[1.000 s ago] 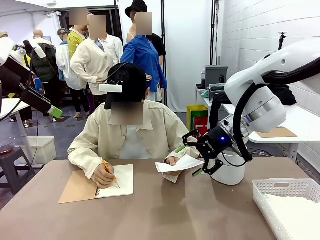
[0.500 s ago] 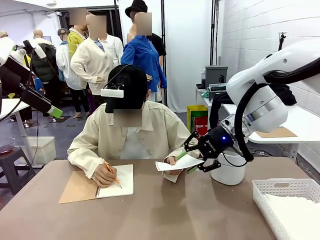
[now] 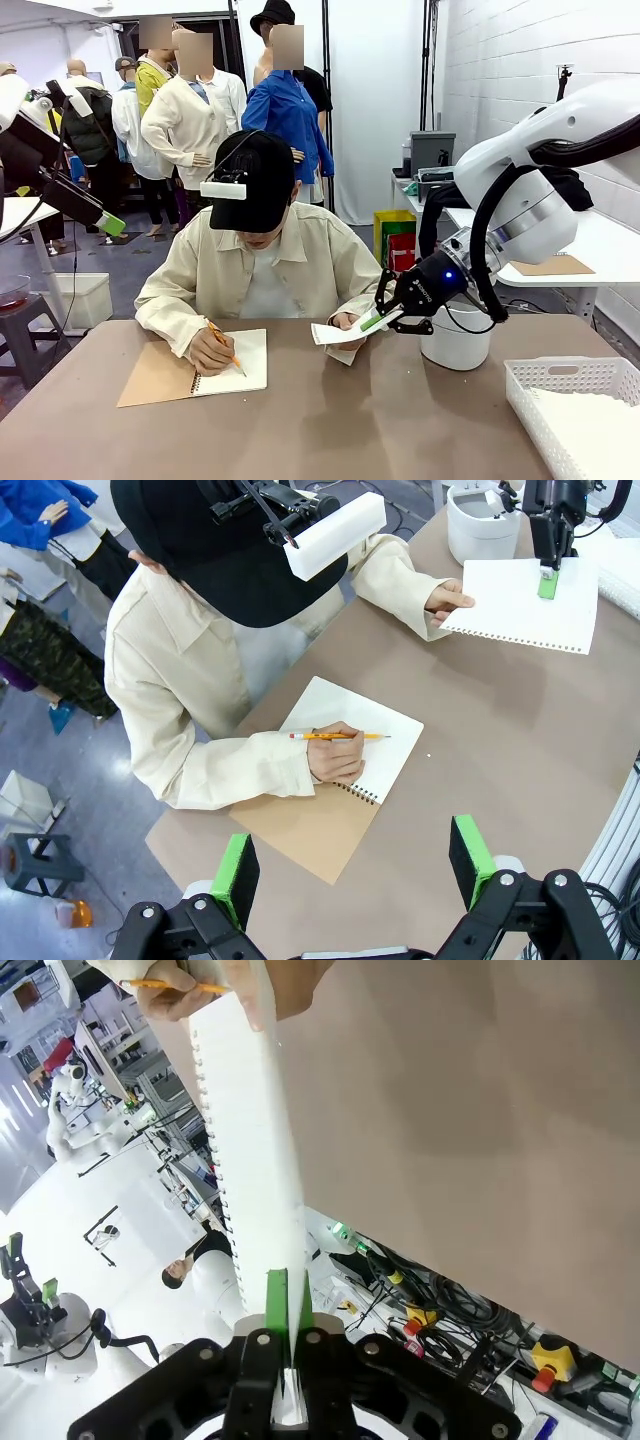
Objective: Sort the paper based on its condition.
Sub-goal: If a person hands you a paper, place it in the Organizing basket , and if it's crumpled, put it in the Trash can.
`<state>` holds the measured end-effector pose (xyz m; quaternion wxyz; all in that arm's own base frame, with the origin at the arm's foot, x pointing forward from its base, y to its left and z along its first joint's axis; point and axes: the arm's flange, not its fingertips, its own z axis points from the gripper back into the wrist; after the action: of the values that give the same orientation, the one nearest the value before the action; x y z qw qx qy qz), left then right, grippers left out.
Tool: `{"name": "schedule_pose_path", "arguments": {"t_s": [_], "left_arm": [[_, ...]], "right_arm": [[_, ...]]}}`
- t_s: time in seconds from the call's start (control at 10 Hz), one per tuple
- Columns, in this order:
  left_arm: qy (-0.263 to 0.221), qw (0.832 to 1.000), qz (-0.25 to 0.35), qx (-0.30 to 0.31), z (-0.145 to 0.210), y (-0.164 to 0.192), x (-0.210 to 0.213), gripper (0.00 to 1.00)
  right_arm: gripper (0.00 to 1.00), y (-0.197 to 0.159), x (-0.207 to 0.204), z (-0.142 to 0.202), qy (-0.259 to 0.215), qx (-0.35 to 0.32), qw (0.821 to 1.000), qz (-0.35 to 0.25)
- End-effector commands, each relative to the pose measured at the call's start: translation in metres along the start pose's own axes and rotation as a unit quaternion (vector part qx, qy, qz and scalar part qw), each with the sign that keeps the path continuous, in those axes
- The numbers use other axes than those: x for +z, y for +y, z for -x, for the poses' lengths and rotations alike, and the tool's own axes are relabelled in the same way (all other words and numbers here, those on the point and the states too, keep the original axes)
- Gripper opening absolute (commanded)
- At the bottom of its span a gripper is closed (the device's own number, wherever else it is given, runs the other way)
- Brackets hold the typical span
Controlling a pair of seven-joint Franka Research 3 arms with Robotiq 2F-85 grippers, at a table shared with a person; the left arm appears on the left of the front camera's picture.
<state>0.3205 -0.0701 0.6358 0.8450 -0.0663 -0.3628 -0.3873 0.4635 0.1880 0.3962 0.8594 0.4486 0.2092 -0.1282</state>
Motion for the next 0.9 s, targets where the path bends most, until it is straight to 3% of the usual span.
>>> {"name": "schedule_pose_path", "arguments": {"t_s": [0.0, 0.3, 0.7, 0.8], "left_arm": [[0.000, 1.000, -0.001, -0.003, 0.000, 0.001, 0.001, 1.00], [0.000, 1.000, -0.001, -0.003, 0.000, 0.001, 0.001, 1.00], [0.000, 1.000, -0.001, -0.003, 0.000, 0.001, 0.001, 1.00], [0.000, 1.000, -0.001, -0.003, 0.000, 0.001, 0.001, 1.00]], "right_arm": [[0.00, 0.005, 0.001, 0.002, 0.004, -0.009, 1.000, -0.006], [0.00, 0.011, 0.000, 0.008, 0.010, 0.012, 1.000, -0.002], [0.00, 0.048, 0.019, 0.064, -0.012, 0.096, 0.994, 0.051], [0.00, 0.055, 0.027, 0.082, 0.004, 0.125, 0.991, 0.055]]}}
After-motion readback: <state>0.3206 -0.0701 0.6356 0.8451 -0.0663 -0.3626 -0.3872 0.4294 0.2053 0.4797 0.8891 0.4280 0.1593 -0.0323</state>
